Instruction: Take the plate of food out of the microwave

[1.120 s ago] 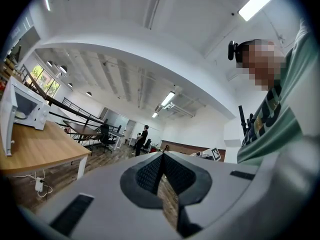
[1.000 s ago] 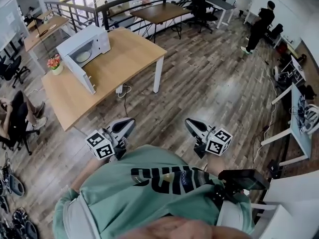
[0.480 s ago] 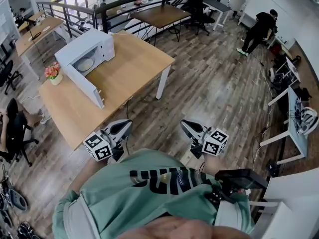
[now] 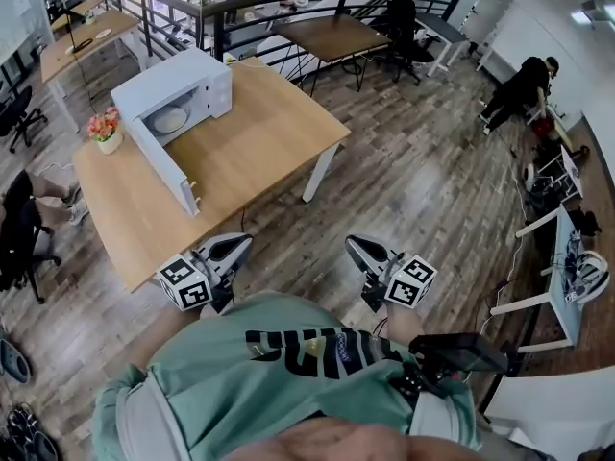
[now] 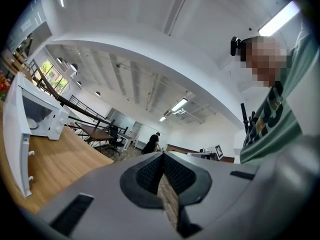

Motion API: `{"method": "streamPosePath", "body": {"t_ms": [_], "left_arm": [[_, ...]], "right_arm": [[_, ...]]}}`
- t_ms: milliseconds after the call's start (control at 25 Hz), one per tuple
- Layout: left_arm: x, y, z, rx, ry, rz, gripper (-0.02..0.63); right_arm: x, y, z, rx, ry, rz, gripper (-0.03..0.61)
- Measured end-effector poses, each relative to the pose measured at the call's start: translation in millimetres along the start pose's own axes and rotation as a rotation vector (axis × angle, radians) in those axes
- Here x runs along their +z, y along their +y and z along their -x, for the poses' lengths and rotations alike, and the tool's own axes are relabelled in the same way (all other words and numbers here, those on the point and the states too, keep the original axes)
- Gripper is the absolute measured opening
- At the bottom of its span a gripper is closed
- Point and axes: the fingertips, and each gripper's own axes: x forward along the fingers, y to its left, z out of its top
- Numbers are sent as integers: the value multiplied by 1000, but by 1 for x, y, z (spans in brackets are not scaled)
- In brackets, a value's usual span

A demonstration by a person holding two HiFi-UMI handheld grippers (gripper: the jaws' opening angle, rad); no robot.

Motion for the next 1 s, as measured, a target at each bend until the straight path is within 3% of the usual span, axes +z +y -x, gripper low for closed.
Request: {"method": "streamPosePath", "body": {"t_ms": [240,480,640,1000], "left_arm": [[5,10,-63,95,-34,-50,3],[9,-9,-139,198,-63,-63,3],[11,-19,-181,240,-60,-90,3],[-3,-12,-241,291,11,-80,3]], "right_arm": [[16,-78,3,104,4,-2,6],[65,-155,27,239,-14,18,6],[74,-192,36,303,-15,0,6],[64,-264,55,324,-41,-105,6]]}}
